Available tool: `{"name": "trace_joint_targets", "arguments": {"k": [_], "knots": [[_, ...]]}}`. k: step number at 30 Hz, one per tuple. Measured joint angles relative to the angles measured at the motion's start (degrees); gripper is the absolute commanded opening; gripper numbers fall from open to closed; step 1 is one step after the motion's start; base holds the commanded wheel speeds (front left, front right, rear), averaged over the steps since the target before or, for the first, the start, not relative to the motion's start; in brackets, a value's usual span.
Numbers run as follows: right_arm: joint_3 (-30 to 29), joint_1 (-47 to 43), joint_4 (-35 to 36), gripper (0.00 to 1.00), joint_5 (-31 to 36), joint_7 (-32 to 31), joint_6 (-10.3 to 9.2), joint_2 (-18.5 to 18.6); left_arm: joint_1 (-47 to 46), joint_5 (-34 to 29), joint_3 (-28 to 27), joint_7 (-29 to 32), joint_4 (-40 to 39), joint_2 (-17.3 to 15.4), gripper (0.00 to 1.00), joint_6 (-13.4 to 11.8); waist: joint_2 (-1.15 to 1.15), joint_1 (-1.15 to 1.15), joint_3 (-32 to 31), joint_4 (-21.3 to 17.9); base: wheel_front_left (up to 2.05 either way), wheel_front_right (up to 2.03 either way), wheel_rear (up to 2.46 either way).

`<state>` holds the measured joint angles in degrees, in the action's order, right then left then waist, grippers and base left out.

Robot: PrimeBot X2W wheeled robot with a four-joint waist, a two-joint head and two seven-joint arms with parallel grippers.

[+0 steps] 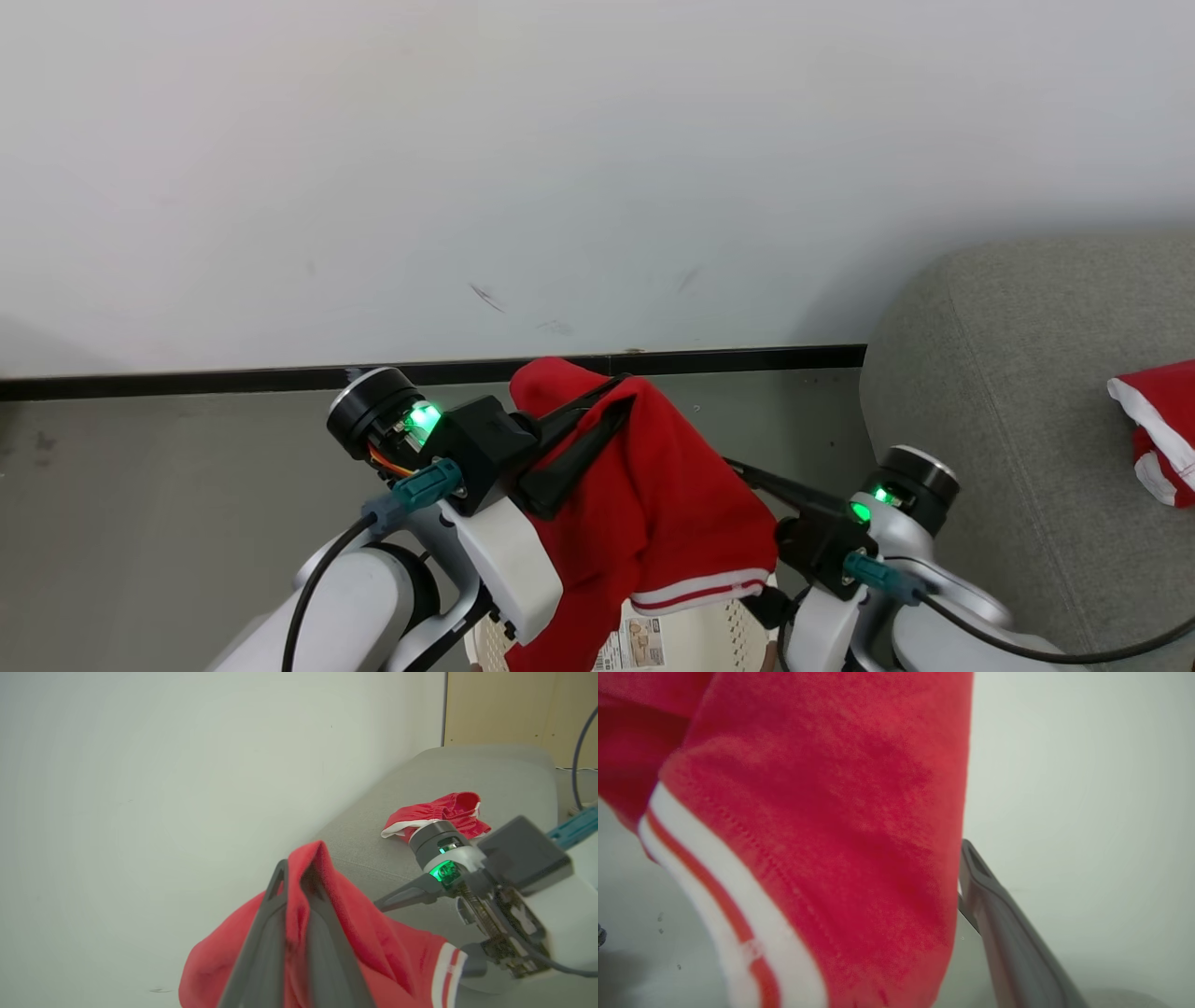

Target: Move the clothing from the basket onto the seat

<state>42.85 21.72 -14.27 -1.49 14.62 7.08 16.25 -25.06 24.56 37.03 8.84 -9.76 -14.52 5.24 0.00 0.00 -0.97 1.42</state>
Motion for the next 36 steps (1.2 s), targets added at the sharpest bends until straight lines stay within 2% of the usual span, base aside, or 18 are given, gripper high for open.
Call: {"name": "trace_joint_targets", "arguments": {"k": [2, 3, 4, 5, 7, 8, 19, 20, 22, 23, 24, 25, 36], "knots": [[1.44, 0.05, -0.23, 1.0, -0.81, 0.0, 0.0, -0.81, 0.11, 0.08, -0.02, 0.26, -0.36, -0.01, 0.0, -0.05, 0.0, 0.0, 0.11, -0.03, 0.0, 0.0, 0.0], [2.18, 0.28, -0.46, 0.73, -1.24, 0.0, 0.0, -1.16, 0.29, 0.08, -0.04, 0.31, -0.53, 0.0, 0.0, -0.07, 0.0, 0.0, 0.16, -0.08, 0.0, 0.0, 0.0], [2.83, 0.76, -0.76, 0.53, -1.59, 0.0, 0.01, -1.43, 0.54, 0.14, -0.08, 0.53, -0.71, 0.01, 0.0, -0.14, 0.0, 0.0, 0.22, -0.13, 0.0, 0.0, 0.0], [3.3, 1.27, -0.83, 0.47, -1.74, 0.0, 0.0, -1.6, 0.88, 0.14, -0.1, 0.68, -0.86, 0.01, 0.0, -0.33, 0.0, 0.0, 0.29, -0.19, 0.0, 0.0, 0.0], [3.96, 2.13, -0.8, 0.24, -2.37, 0.0, 0.0, -1.82, 1.2, 0.21, -0.1, 0.71, -1.03, 0.01, 0.0, -0.56, 0.0, 0.0, 0.43, -0.32, 0.0, 0.0, 0.0], [3.91, 2.3, -0.67, 0.0, -2.82, 0.0, 0.0, -1.98, 1.21, 0.33, -0.18, 0.74, -1.13, 0.01, 0.0, -0.57, 0.0, 0.0, 0.5, -0.39, 0.0, 0.0, 0.0], [-2.78, 2.11, 1.08, 0.0, -8.03, 0.0, 0.0, -1.52, 5.39, 1.92, -2.74, 0.07, -0.48, 0.15, 0.0, -3.39, 0.0, 0.0, 0.9, -1.83, 0.0, 0.0, 0.0], [-3.63, 2.08, 1.3, 0.0, -8.55, 0.0, 0.0, -1.4, 5.91, 2.2, -2.93, -0.3, -0.31, 0.23, 0.05, -3.59, 0.0, 0.0, 0.9, -2.01, 0.0, 0.0, 0.0], [-4.46, 2.06, 1.54, 0.0, -8.73, 0.0, 0.0, -1.24, 6.38, 2.27, -3.09, -0.67, -0.14, 0.33, 0.38, -3.75, 0.0, 0.0, 0.9, -2.2, 0.0, 0.0, 0.0], [-5.41, 2.01, 1.83, 0.0, -9.0, 0.0, 0.0, -1.11, 6.8, 2.27, -3.12, -0.96, -0.07, 0.43, 0.74, -3.92, 0.0, 0.0, 0.89, -2.38, 0.0, 0.0, 0.0], [-6.49, 1.99, 2.22, 0.0, -9.4, 0.0, 0.0, -0.98, 7.06, 2.27, -3.11, -1.45, 0.04, 0.49, 0.74, -3.92, 0.0, 0.0, 0.89, -2.57, 0.0, 0.0, 0.0], [-7.59, 2.0, 2.59, 0.0, -9.66, 0.0, 0.0, -0.82, 7.18, 2.27, -3.15, -1.98, 0.12, 0.62, 1.0, -4.04, 0.0, 0.0, 0.88, -2.77, 0.0, 0.0, 0.0], [-20.92, 0.26, 6.98, 0.0, -9.35, 0.0, 0.0, 2.22, 9.93, 2.27, -1.8, -6.24, 1.16, 1.99, 1.0, -3.98, 0.0, 0.0, 0.78, -5.29, 0.0, 0.0, 0.0]]}}
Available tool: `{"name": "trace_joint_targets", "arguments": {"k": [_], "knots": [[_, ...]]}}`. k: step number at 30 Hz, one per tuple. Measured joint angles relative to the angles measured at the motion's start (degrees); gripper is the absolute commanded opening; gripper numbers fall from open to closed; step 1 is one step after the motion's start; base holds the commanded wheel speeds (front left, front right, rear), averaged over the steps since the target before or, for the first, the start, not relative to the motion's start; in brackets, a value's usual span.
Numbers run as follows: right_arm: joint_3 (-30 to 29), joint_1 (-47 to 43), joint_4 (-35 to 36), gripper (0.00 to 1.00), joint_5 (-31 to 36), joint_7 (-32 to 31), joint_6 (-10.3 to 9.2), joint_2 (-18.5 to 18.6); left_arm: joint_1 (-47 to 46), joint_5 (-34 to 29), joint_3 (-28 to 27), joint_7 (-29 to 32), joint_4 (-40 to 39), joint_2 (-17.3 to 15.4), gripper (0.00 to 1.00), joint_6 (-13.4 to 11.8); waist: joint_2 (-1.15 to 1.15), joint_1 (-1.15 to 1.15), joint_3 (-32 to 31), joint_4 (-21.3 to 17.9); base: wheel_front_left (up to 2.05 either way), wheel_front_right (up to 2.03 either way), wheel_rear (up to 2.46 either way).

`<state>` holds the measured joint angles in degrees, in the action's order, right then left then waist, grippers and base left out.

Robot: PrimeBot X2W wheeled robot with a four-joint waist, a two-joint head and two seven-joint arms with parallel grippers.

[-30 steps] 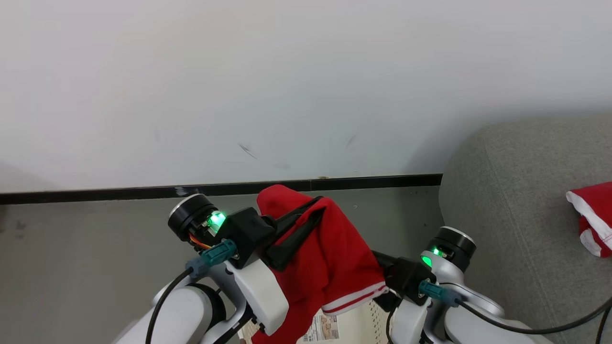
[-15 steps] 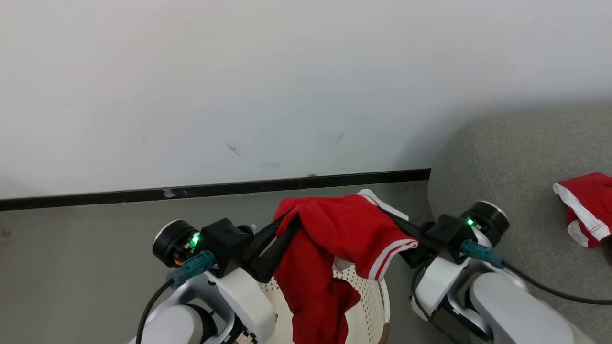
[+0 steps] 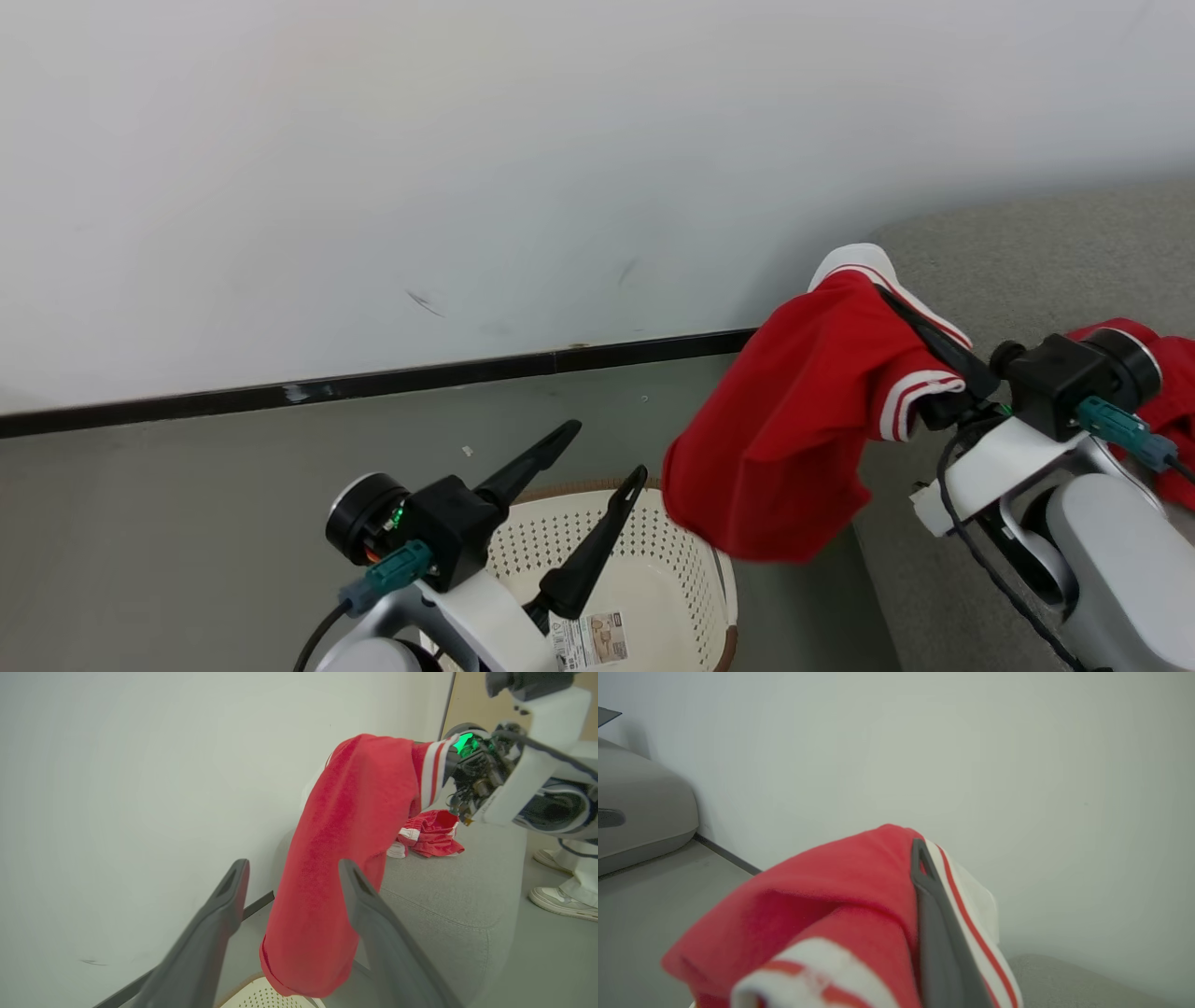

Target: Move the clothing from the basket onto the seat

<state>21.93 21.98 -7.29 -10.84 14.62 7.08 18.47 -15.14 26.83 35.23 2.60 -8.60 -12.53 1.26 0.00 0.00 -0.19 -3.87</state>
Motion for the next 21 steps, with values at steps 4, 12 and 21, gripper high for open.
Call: {"name": "trace_joint_targets", "arguments": {"k": [4, 12, 21], "knots": [[-4.74, -3.04, 1.24, 0.0, 0.53, 0.0, 0.0, 0.58, 1.02, 0.0, 1.65, -1.21, 0.46, 0.7, 1.0, 0.51, 0.0, 0.0, -0.15, -0.91, 0.0, 0.0, 0.0], [-14.18, -10.48, 2.46, 0.0, 2.13, 0.0, 0.0, 0.98, 1.71, -0.01, 4.01, -2.77, 1.22, 1.97, 1.0, 1.49, 0.0, 0.0, -0.63, -2.98, 0.0, 0.0, 0.0], [-20.27, -17.24, 5.37, 0.0, 3.72, 0.0, 0.0, -1.13, 1.83, -0.01, 6.53, -4.14, 2.14, 3.57, 1.0, 2.53, 0.0, 0.0, -1.21, -5.85, 0.0, 0.0, 0.0]]}}
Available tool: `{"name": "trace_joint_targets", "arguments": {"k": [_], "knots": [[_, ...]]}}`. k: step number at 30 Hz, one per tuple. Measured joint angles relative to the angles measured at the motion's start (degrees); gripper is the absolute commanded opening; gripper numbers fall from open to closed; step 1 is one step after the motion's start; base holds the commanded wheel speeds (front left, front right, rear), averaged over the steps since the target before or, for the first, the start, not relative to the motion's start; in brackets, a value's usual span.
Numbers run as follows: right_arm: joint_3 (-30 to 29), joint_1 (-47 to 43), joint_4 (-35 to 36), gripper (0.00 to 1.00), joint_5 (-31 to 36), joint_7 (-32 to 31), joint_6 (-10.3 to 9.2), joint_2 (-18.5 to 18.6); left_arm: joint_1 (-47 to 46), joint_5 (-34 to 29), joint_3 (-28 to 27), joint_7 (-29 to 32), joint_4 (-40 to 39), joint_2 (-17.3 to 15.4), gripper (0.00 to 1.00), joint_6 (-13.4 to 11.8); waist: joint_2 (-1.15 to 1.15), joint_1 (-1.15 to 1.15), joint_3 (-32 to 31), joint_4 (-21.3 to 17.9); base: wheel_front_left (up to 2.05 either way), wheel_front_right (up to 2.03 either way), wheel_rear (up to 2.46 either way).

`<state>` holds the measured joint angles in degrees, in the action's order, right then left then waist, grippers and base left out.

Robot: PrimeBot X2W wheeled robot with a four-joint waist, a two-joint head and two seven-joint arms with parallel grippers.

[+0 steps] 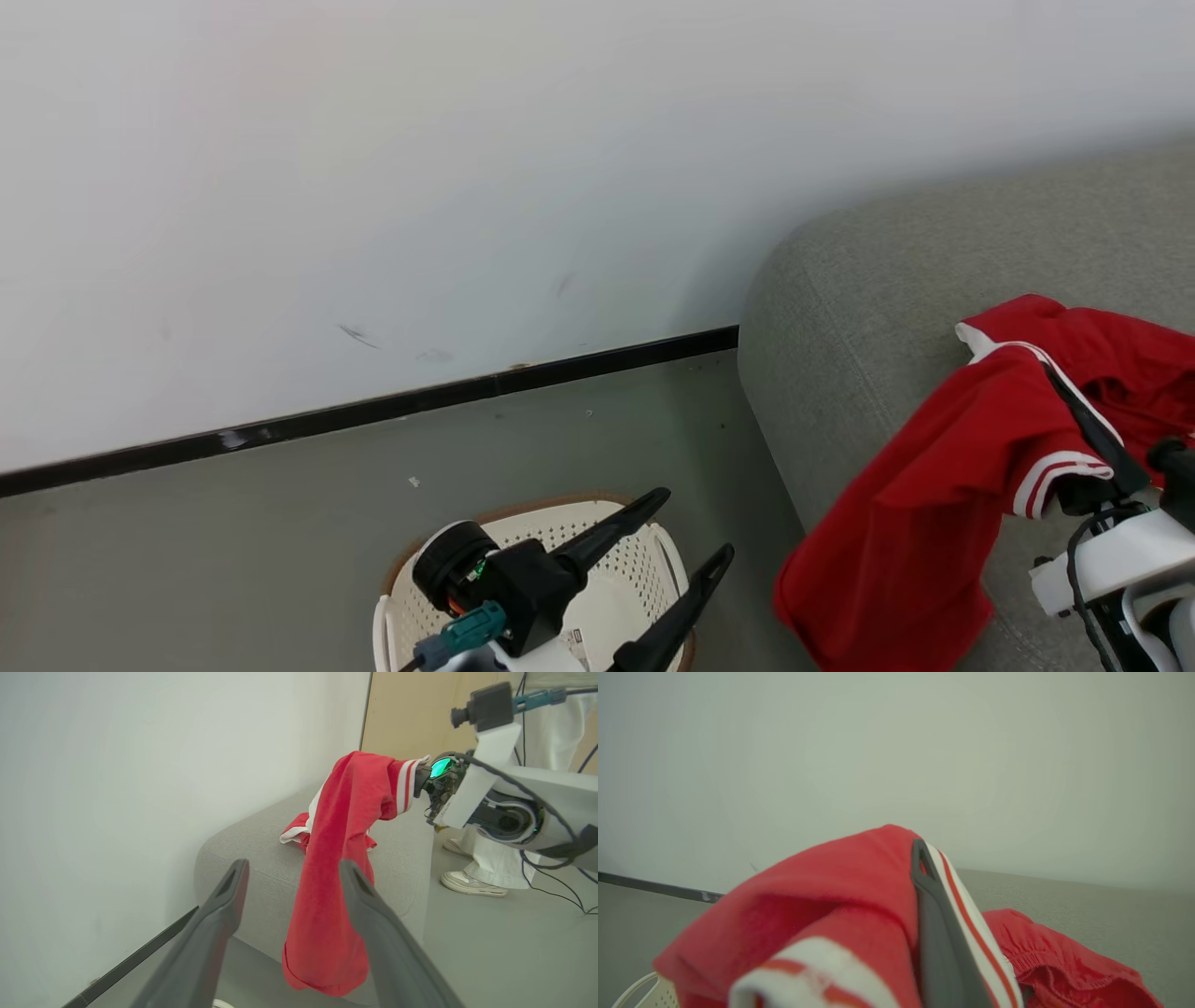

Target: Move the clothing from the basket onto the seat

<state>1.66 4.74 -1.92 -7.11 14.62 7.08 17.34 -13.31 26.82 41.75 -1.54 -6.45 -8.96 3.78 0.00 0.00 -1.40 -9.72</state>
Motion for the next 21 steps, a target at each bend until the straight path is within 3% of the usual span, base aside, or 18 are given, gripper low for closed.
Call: {"name": "trace_joint_targets", "arguments": {"k": [11, 21], "knots": [[-2.56, -5.45, 3.65, 0.0, 1.15, 0.0, 0.0, -1.34, 1.05, -0.2, 1.71, -1.14, 1.64, 0.81, 1.0, 0.42, 0.0, 0.0, -0.63, -3.97, 0.0, 0.0, 0.0], [4.74, -2.54, 3.25, 0.0, -0.01, 0.0, 0.0, 0.83, 2.21, -1.15, 1.55, -1.57, 1.98, 0.81, 1.0, -0.22, 0.0, 0.0, -0.09, -6.21, 0.0, 0.0, 0.0]]}}
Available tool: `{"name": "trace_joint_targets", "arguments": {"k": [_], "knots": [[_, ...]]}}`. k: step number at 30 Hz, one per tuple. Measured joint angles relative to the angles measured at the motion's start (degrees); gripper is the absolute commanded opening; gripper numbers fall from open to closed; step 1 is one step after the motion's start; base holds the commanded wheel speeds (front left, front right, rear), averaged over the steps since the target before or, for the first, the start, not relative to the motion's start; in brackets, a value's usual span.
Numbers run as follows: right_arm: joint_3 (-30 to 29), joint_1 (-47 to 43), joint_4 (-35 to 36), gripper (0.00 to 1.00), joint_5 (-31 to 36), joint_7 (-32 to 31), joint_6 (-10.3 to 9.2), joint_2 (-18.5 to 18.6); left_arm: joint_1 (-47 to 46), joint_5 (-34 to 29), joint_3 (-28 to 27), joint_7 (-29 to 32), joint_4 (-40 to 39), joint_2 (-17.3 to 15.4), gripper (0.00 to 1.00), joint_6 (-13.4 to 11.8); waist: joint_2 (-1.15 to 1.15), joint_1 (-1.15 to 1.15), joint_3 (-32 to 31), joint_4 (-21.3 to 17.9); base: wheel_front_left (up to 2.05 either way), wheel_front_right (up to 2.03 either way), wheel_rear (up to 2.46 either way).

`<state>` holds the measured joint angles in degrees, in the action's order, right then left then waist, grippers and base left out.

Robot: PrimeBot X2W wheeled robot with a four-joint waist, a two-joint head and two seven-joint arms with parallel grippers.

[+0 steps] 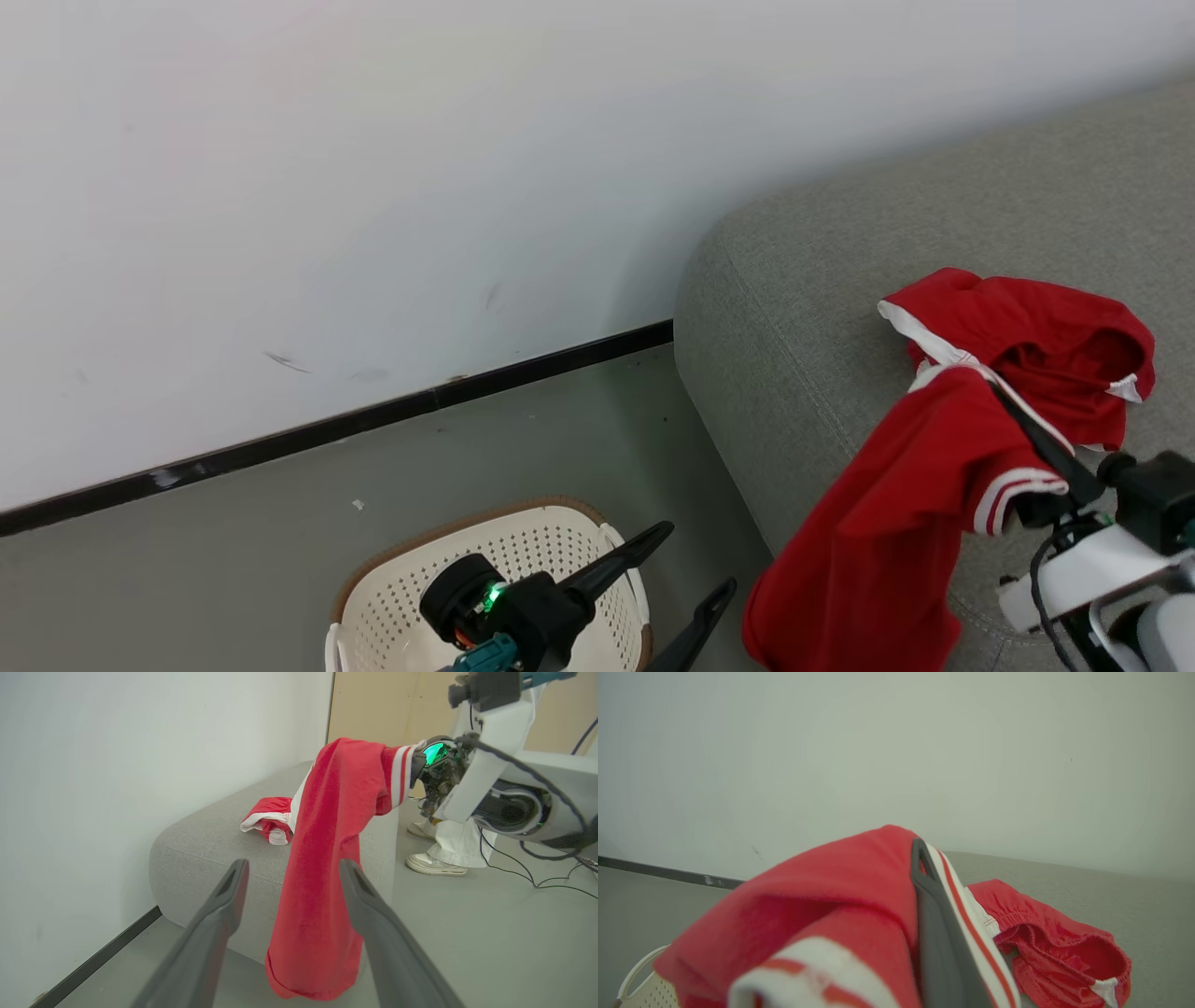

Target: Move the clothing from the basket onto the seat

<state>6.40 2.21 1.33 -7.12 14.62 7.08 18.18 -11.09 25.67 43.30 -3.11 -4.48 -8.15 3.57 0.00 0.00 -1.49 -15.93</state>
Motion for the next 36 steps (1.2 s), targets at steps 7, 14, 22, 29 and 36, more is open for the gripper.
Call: {"name": "trace_joint_targets", "arguments": {"k": [7, 14, 22, 29, 36], "knots": [[-0.43, 13.21, -1.46, 0.0, -2.94, -0.42, 0.0, 3.38, 0.01, -0.91, -1.09, 0.02, -0.4, -0.99, 1.0, -1.7, 0.0, 0.0, 1.58, 0.17, 0.0, 0.0, 0.0], [-5.87, 26.54, -4.16, 0.0, -4.95, -3.57, 0.0, 7.77, -0.04, -1.64, -2.22, 0.13, -2.37, -1.45, 1.0, -3.01, 0.0, 0.0, 3.64, 0.85, 0.0, 0.0, 0.0], [-15.17, 34.83, -11.48, 0.0, -7.62, -6.79, 0.0, 12.85, -0.34, -3.3, -2.8, 1.43, -4.67, -2.44, 1.0, -4.2, 0.0, 0.0, 6.15, 1.73, 0.0, 0.0, 0.0], [-18.72, 37.06, -20.54, 0.0, -7.61, -8.46, 0.0, 16.39, -2.12, -4.22, -3.04, 3.15, -6.65, -2.89, 1.0, -4.77, 0.0, 0.0, 9.3, 2.76, 0.0, 0.0, 0.0], [-18.6, 37.06, -27.39, 0.0, -6.8, -8.65, 0.0, 16.26, -4.32, -5.1, -2.86, 5.19, -8.6, -2.93, 1.0, -4.77, 0.0, 0.0, 12.95, 3.96, 0.0, 0.0, 0.0]]}}
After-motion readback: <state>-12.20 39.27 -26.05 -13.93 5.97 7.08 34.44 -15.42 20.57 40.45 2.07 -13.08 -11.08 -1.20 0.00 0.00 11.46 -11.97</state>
